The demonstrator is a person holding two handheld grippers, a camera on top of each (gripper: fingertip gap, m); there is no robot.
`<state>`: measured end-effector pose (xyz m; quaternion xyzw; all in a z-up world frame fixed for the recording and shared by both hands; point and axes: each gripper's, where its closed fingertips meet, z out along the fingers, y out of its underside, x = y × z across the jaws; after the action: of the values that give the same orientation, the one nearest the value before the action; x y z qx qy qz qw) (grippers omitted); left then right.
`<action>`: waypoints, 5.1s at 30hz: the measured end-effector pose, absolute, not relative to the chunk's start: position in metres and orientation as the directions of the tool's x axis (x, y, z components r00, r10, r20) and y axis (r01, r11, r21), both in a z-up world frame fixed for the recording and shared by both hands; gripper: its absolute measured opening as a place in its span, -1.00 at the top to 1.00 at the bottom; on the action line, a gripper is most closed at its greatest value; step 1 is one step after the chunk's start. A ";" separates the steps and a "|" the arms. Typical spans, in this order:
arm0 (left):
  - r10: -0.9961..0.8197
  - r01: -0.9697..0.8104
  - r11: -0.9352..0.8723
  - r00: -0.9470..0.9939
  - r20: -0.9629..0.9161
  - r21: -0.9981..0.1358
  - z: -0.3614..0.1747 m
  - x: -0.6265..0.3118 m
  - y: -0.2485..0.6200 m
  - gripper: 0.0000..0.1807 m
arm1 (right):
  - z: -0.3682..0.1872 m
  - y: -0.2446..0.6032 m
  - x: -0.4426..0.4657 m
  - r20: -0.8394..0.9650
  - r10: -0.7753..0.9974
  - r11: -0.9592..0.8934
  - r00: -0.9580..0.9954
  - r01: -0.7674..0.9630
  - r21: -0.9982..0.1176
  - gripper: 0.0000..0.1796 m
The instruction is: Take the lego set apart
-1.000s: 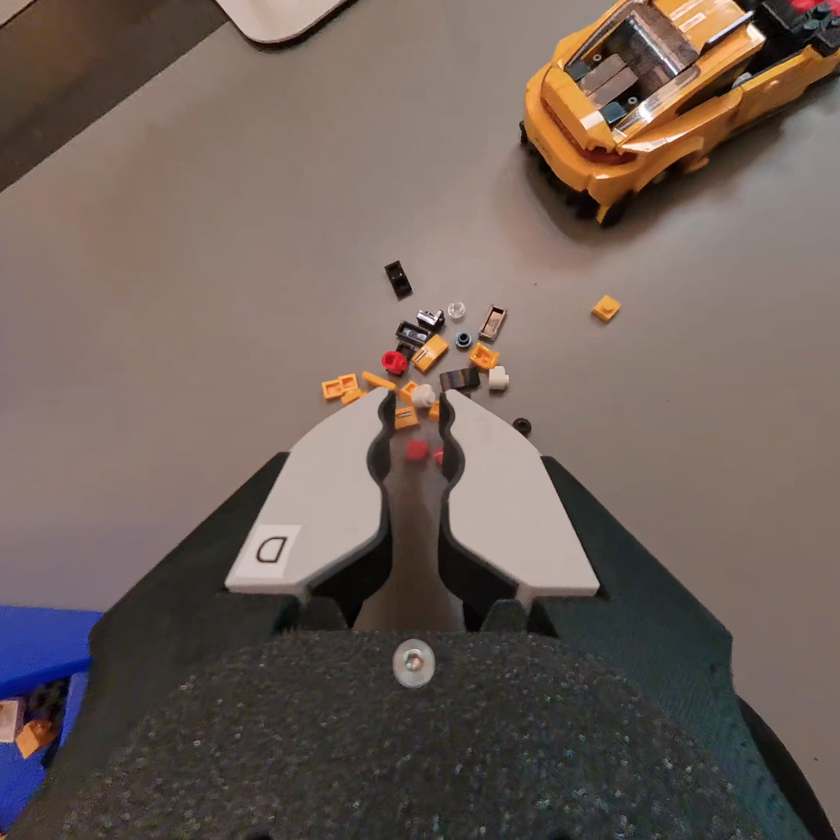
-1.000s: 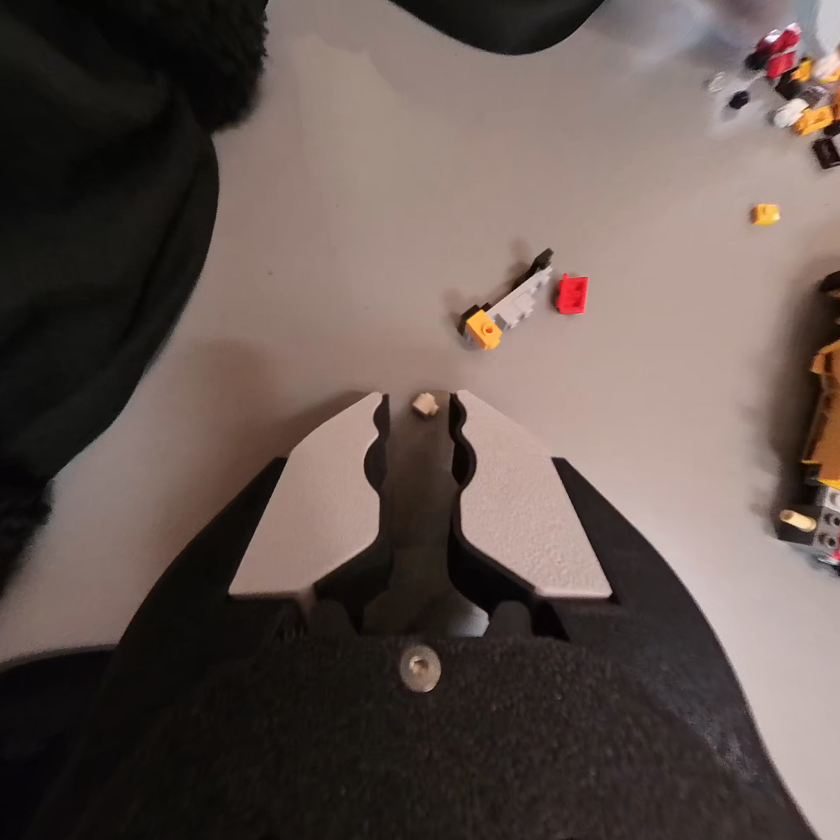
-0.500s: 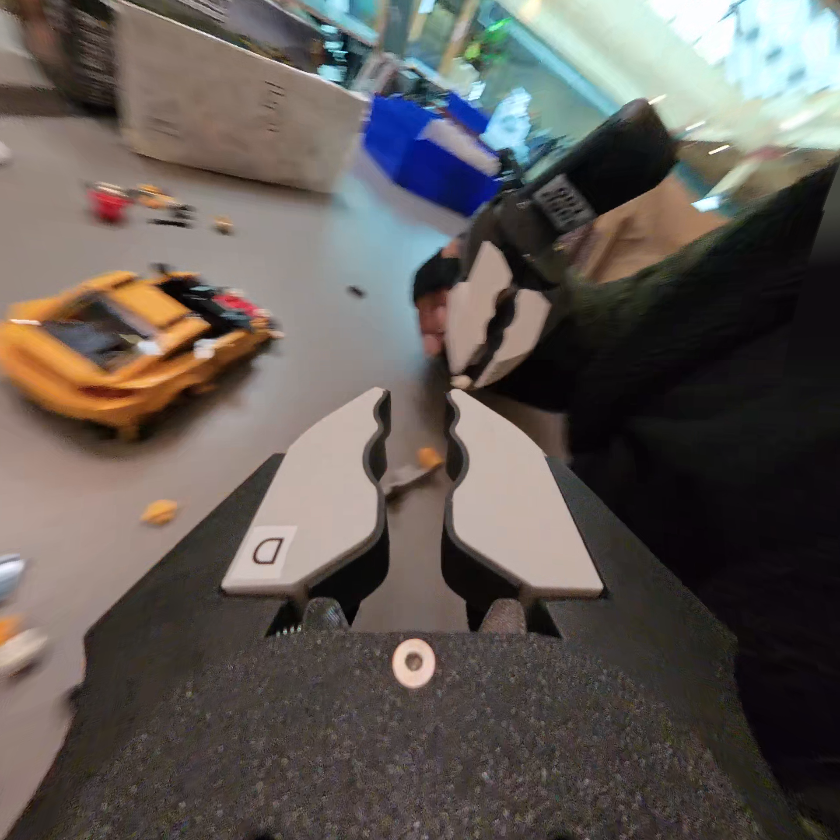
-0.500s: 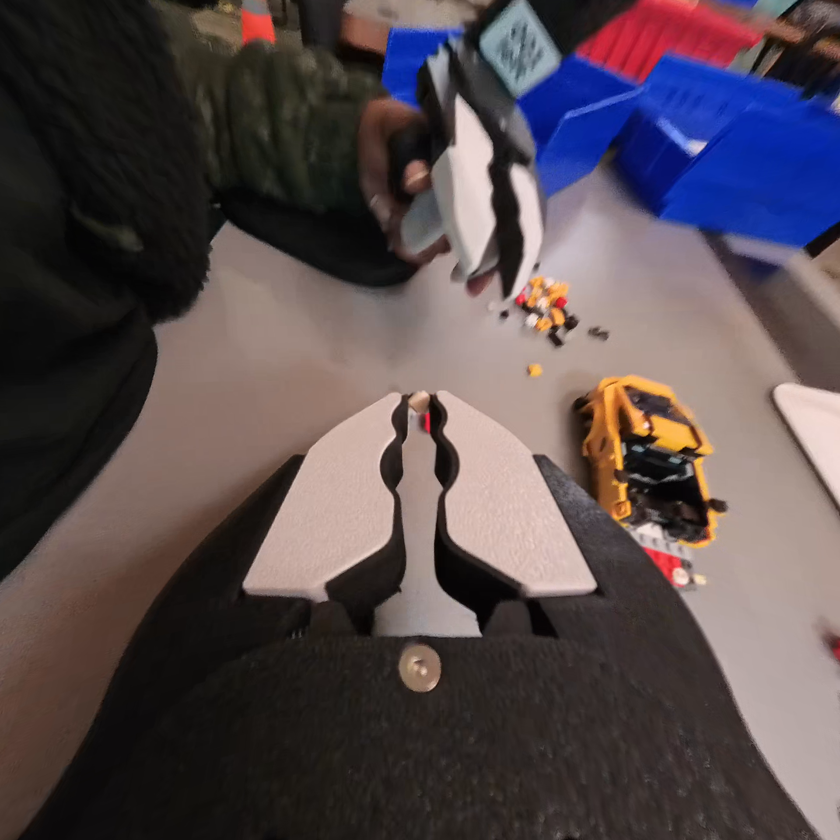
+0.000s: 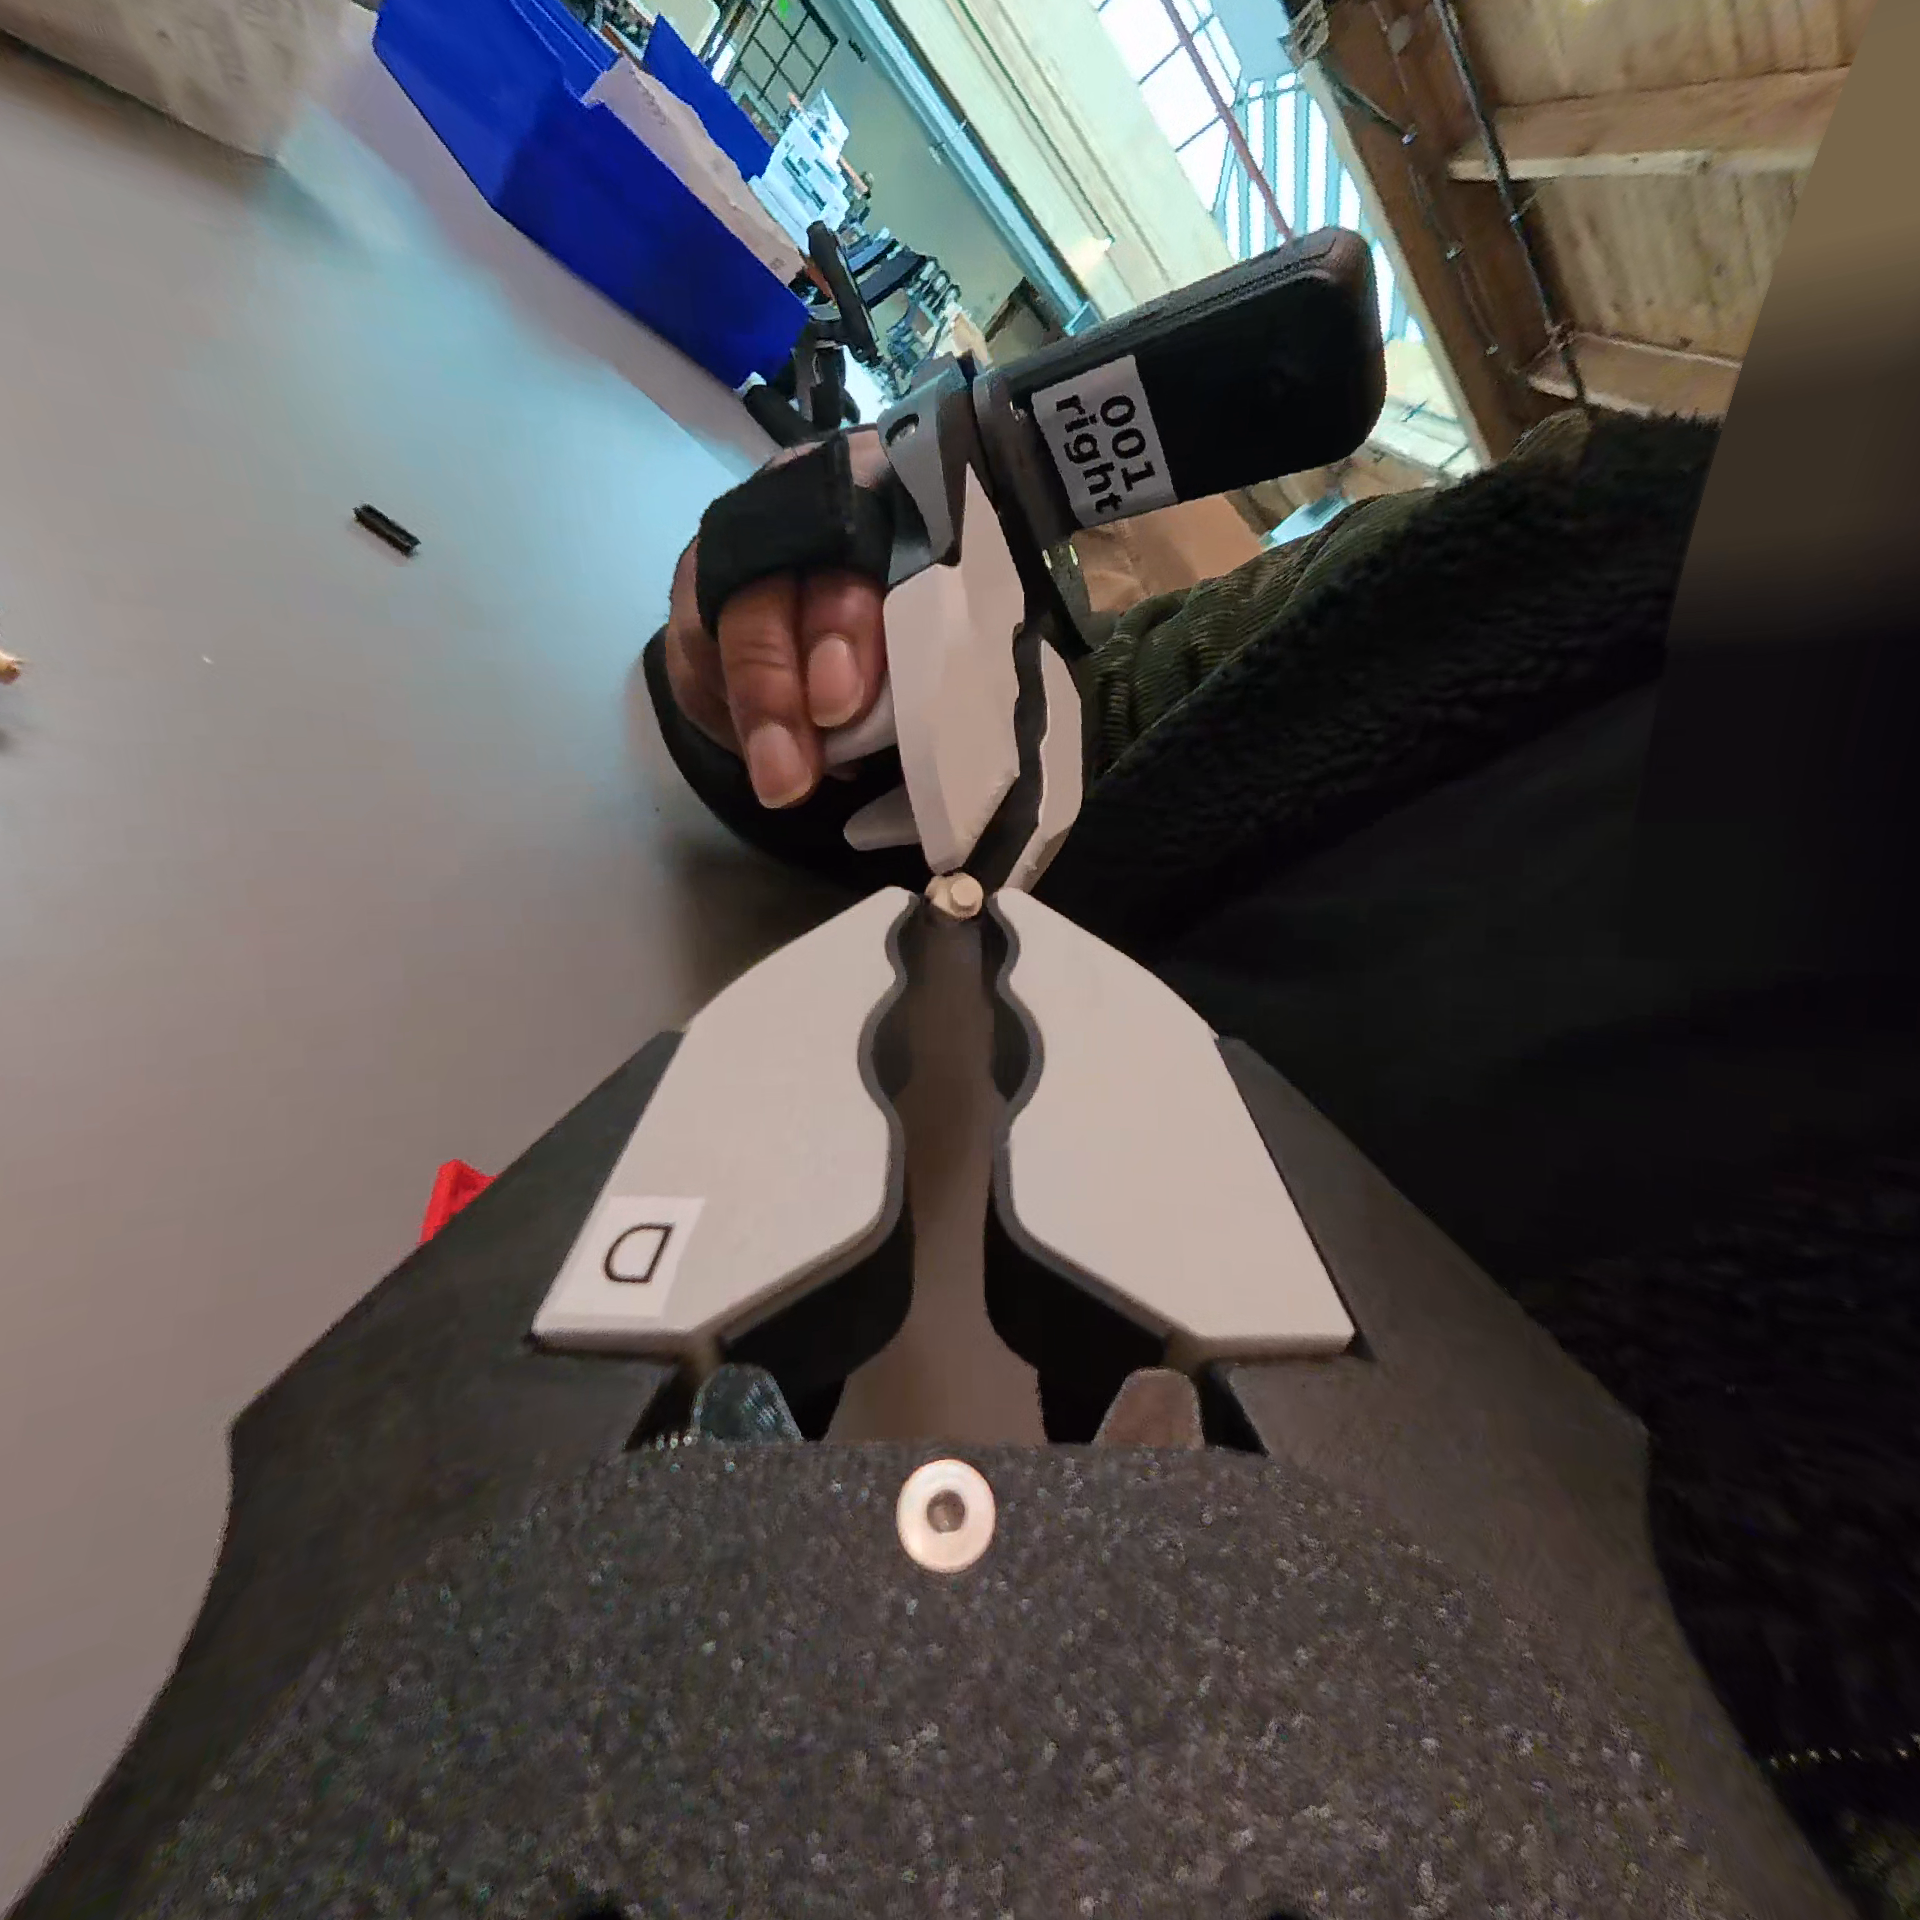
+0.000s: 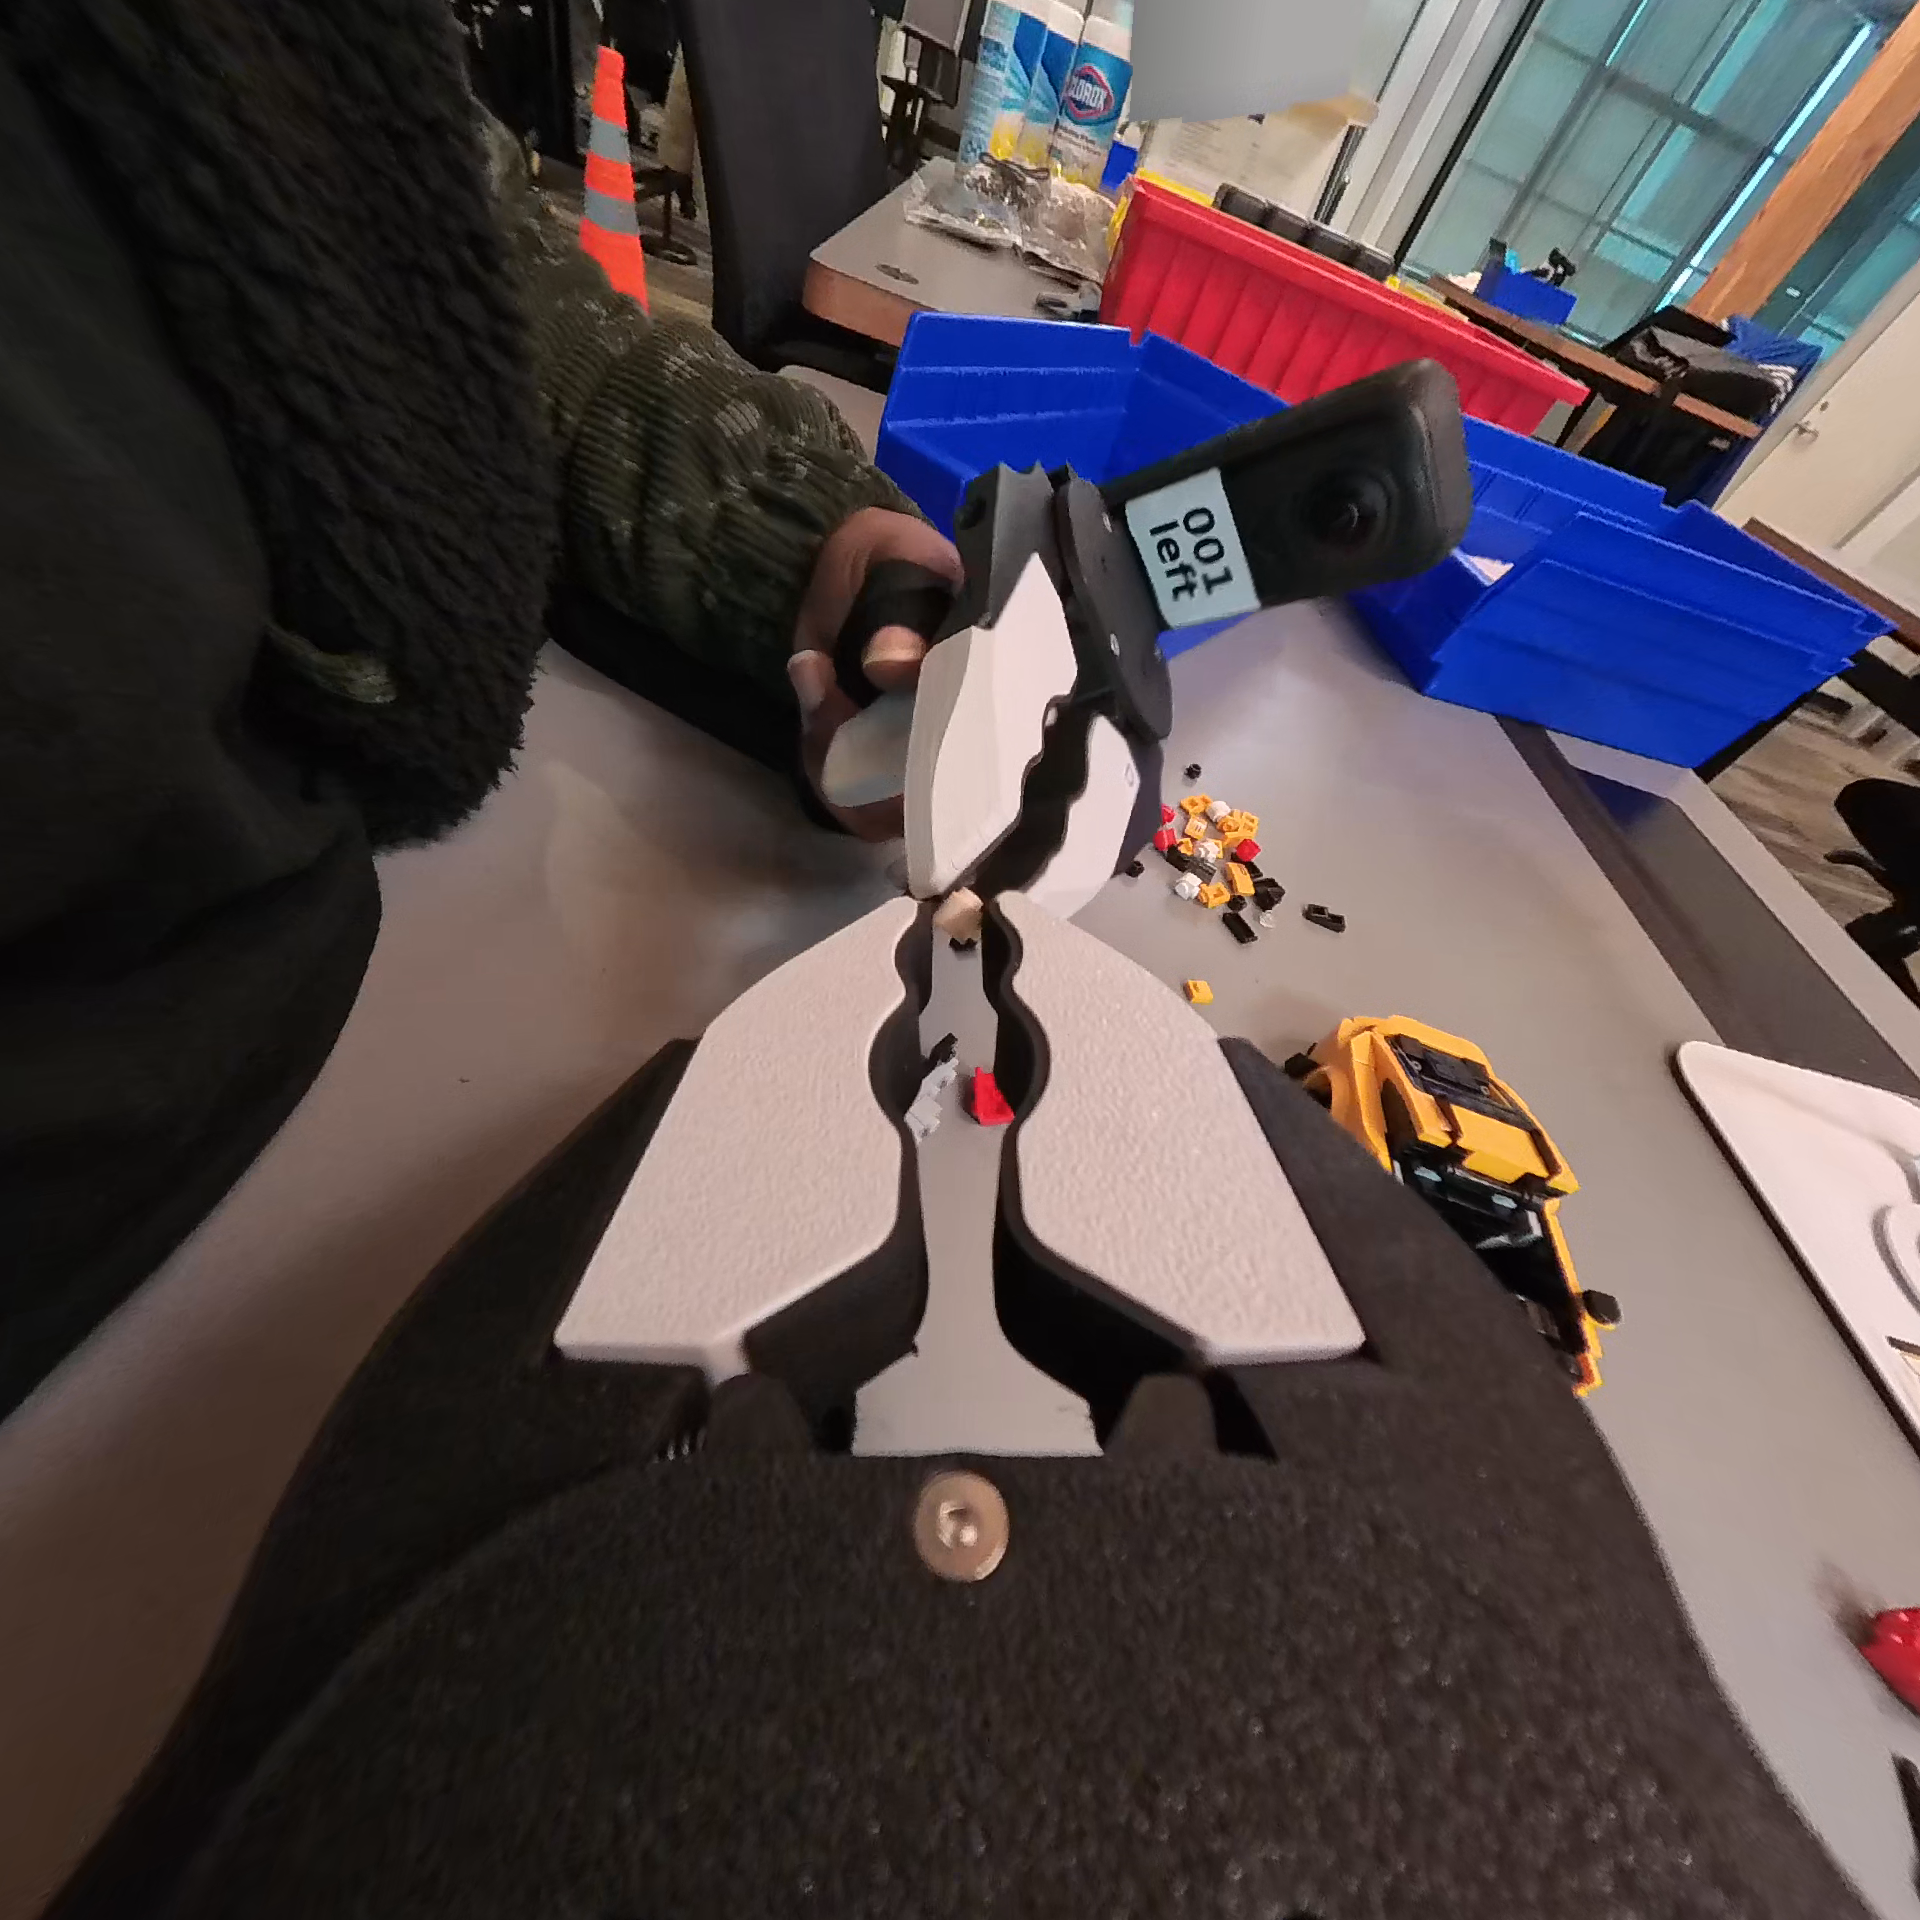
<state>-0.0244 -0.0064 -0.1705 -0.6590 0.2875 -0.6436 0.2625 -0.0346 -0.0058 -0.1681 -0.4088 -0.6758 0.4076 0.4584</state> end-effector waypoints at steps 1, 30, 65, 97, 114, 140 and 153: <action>-0.731 -0.052 -0.682 0.022 0.682 -0.730 -0.171 -0.026 -0.006 0.90 | -0.169 -0.005 -0.035 0.284 0.927 0.332 -0.244 0.183 -0.925 0.91; -0.709 -0.417 -0.383 0.705 -0.027 -0.824 -0.226 -0.149 0.063 0.76 | -0.215 0.028 -0.030 0.169 0.970 0.228 -0.175 0.421 -0.878 0.89; 0.120 0.056 -0.271 0.992 0.024 -0.961 -0.127 -0.380 0.027 0.86 | -0.159 0.157 0.024 0.019 0.840 -0.070 0.543 0.143 -0.987 1.00; -0.941 -0.690 -0.176 0.328 -0.087 -0.702 -0.260 -0.067 0.005 0.67 | -0.176 0.113 -0.002 -0.001 0.967 -0.064 0.255 0.237 -0.969 1.00; -0.793 -0.794 0.264 0.143 -0.592 -0.547 -0.242 -0.045 0.016 0.97 | -0.230 0.014 -0.018 0.040 0.958 0.181 -0.284 0.492 -0.852 0.74; -0.920 -0.418 -0.085 0.382 -0.090 -0.905 -0.205 -0.027 0.018 0.88 | -0.198 0.012 -0.029 0.416 0.880 0.468 -0.230 0.274 -0.840 0.84; -0.904 -0.567 -0.052 0.376 -0.202 -0.822 -0.222 -0.031 0.018 0.91 | -0.207 0.011 -0.029 0.380 0.892 0.445 -0.247 0.321 -0.836 0.84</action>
<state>-0.0311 0.0178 -0.2224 -0.7000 0.5255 -0.1896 0.4448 -0.0294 0.0106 -0.2073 -0.4196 -0.7225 0.3185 0.4478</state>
